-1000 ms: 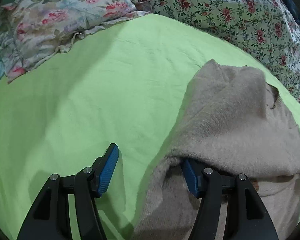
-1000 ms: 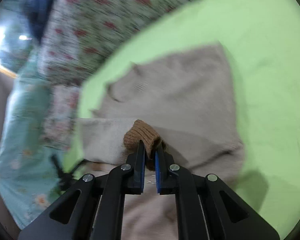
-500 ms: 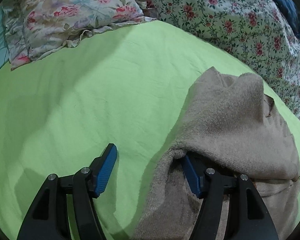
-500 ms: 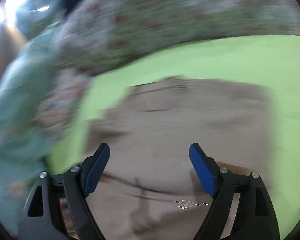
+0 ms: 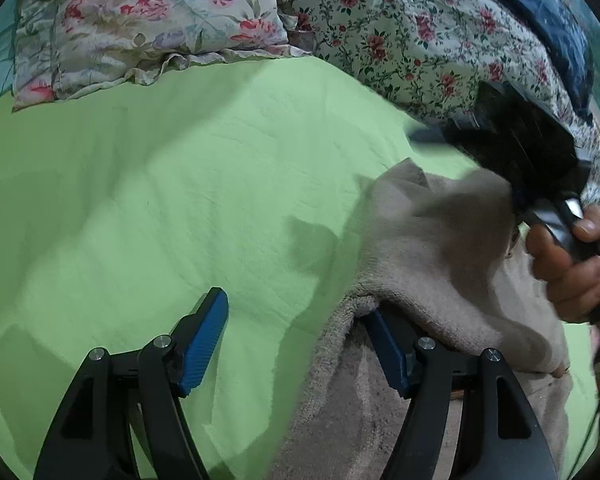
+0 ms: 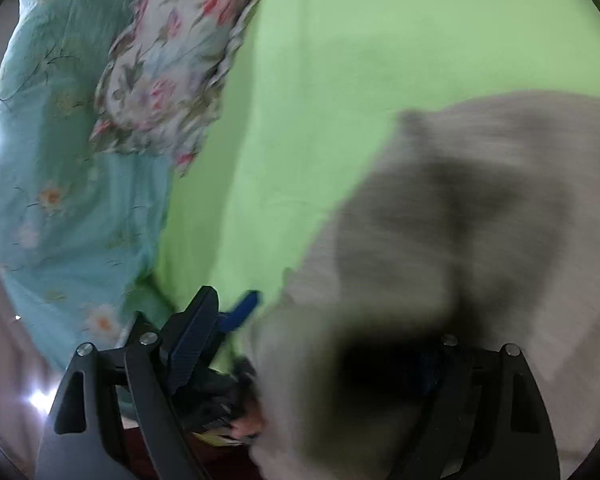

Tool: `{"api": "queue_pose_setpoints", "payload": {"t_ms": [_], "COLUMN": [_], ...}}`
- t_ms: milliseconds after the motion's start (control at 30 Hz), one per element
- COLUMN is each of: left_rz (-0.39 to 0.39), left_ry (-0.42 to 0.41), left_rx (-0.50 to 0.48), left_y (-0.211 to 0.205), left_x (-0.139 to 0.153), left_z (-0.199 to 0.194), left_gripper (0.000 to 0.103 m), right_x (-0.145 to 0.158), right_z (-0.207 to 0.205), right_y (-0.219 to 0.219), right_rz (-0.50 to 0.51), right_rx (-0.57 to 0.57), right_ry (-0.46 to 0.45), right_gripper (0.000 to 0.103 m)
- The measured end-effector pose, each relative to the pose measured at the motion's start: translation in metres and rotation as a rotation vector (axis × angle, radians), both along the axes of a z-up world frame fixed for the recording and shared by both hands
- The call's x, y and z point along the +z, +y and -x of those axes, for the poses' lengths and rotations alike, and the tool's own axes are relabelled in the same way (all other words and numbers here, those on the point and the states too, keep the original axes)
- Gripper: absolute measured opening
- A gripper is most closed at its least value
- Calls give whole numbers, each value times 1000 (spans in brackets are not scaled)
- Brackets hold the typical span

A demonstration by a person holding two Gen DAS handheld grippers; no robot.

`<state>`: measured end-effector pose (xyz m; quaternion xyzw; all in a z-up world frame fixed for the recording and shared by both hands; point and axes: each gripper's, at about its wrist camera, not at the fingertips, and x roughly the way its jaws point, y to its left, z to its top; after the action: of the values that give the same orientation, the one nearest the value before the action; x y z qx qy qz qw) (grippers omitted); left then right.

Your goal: Fold small clothes

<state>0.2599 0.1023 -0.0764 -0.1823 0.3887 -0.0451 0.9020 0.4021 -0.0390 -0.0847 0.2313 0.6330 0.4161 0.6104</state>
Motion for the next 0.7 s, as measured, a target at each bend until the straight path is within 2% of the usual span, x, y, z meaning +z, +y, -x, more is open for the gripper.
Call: {"api": "queue_pose_setpoints", "payload": {"t_ms": [100,167,267,333,400,500,567,700], "left_rz": [20,30,64,76,79,72,68,17], "left_ry": [-14,-18,-20,-14,0,27,35,43], "left_rx": [2,1,-3,-2,-8,-36,-51,-76], "left_y": [2,4,9,12,13,19,22,20], "left_x": [0,0,-1,0,2,6,9,23], "left_z": [1,1,1,2,4,15,24,29], "left_gripper": [70,70,70,70,71,71,71,72], "right_x": [8,7,-3,1,15,47,69,93], "right_z": [-12,-20,-25,-24,-22,-7,13,113], "right_y": [11,13,10,-11,-39,-100,-139,-207], "right_rz": [-194,-233,-190,-114,-37,1,27,154], "right_rx": [-58,-140,-247,-348,-412,-479,-523,-636], "right_ry": [-57,-82,-94,-128,-207,-293,-359,-476], "right_gripper": [84,88,88,88,88,88,88,87]}}
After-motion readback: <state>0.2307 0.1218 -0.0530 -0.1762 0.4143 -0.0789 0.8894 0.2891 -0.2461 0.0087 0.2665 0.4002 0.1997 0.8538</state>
